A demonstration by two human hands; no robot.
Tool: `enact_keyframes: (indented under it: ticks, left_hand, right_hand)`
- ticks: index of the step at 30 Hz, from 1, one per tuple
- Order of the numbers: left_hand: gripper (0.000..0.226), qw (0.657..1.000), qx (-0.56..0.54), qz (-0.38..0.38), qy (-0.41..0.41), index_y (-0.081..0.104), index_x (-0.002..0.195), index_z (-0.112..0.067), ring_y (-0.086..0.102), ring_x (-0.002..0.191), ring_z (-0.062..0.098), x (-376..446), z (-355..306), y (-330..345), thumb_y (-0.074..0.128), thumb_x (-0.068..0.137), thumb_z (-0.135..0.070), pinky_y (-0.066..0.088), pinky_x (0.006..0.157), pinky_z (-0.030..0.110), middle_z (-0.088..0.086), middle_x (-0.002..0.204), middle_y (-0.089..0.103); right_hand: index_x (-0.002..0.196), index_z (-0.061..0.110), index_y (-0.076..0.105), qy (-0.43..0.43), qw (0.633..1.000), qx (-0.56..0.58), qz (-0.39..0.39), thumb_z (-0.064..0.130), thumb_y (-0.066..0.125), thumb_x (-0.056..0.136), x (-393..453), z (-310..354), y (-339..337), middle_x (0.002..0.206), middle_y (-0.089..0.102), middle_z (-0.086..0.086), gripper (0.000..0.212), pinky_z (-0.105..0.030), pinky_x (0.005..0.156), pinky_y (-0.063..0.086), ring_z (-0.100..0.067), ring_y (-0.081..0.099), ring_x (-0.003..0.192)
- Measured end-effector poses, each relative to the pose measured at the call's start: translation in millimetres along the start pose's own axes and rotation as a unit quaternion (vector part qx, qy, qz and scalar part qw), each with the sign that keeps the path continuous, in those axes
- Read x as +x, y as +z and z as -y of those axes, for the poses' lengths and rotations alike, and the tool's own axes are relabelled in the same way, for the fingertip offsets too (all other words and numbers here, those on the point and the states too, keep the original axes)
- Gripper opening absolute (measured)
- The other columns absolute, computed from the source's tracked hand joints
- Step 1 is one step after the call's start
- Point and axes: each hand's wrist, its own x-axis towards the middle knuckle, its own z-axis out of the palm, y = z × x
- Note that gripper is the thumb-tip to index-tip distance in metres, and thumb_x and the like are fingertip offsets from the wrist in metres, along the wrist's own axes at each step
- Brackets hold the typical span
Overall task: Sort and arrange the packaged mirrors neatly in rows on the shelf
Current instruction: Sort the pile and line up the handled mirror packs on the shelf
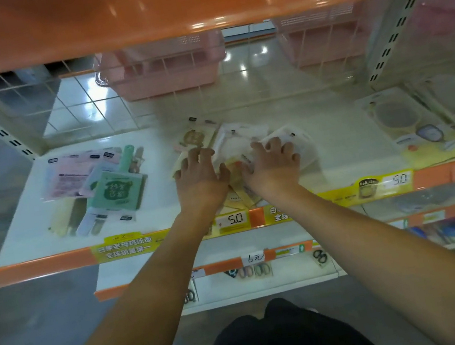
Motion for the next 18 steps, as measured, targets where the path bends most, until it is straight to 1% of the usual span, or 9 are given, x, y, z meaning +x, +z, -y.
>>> enact_keyframes:
  ticks: [4,6,10,13,14,16,18]
  left_hand:
    - [0.040,1.000,-0.003,0.005,0.002,0.051,0.125,-0.020,0.048,0.120,0.027,0,-4,2,0.050,0.090,-0.039,0.038,0.094,0.043,0.004,0.132,0.049]
    - [0.040,1.000,-0.005,0.007,-0.005,0.051,0.126,-0.020,0.048,0.121,0.027,1,-7,2,0.050,0.090,-0.039,0.037,0.095,0.042,0.003,0.133,0.049]
    - [0.040,1.000,-0.007,0.008,-0.012,0.050,0.126,-0.020,0.047,0.122,0.027,4,-13,1,0.049,0.092,-0.038,0.037,0.097,0.043,0.003,0.133,0.048]
    - [0.039,1.000,-0.007,0.010,-0.016,0.050,0.126,-0.020,0.047,0.121,0.027,7,-20,1,0.048,0.092,-0.038,0.036,0.097,0.042,0.003,0.132,0.047]
    - [0.039,1.000,-0.006,0.011,-0.017,0.050,0.126,-0.020,0.047,0.120,0.027,8,-22,2,0.048,0.092,-0.038,0.036,0.097,0.042,0.003,0.132,0.047]
    - [0.040,1.000,-0.005,0.013,-0.021,0.050,0.127,-0.020,0.047,0.120,0.027,10,-27,3,0.049,0.091,-0.038,0.036,0.097,0.042,0.002,0.132,0.047]
    - [0.040,1.000,-0.006,0.015,-0.024,0.050,0.127,-0.021,0.047,0.120,0.027,10,-31,5,0.049,0.091,-0.039,0.037,0.098,0.042,0.003,0.132,0.047]
  right_hand:
    - [0.140,0.039,0.034,0.013,0.997,-0.025,0.069,0.058,0.032,0.094,0,3,-2,0.145,0.026,-0.006,0.050,-0.050,0.098,0.031,-0.039,0.028,0.127]
    - [0.138,0.040,0.035,0.008,0.995,-0.039,0.092,0.057,0.033,0.093,1,4,-3,0.145,0.026,-0.005,0.049,-0.052,0.099,0.030,-0.041,0.027,0.128]
    - [0.133,0.039,0.042,-0.017,0.993,-0.041,0.109,0.059,0.034,0.093,7,1,-5,0.146,0.027,-0.005,0.046,-0.053,0.098,0.028,-0.046,0.027,0.128]
    - [0.135,0.039,0.040,-0.053,0.989,-0.009,0.139,0.056,0.036,0.093,15,-12,-4,0.154,0.018,-0.003,0.045,-0.057,0.108,0.019,-0.052,0.010,0.138]
    - [0.135,0.038,0.040,-0.073,0.987,0.005,0.141,0.054,0.040,0.092,17,-17,-3,0.155,0.017,-0.002,0.046,-0.057,0.111,0.017,-0.053,0.007,0.139]
    - [0.132,0.033,0.042,-0.107,0.985,0.033,0.133,0.051,0.046,0.088,23,-29,-2,0.154,0.021,-0.002,0.047,-0.058,0.113,0.014,-0.052,0.006,0.140]
    - [0.126,0.028,0.048,-0.135,0.983,0.054,0.114,0.051,0.050,0.086,29,-39,0,0.150,0.029,-0.001,0.046,-0.057,0.113,0.017,-0.048,0.012,0.140]
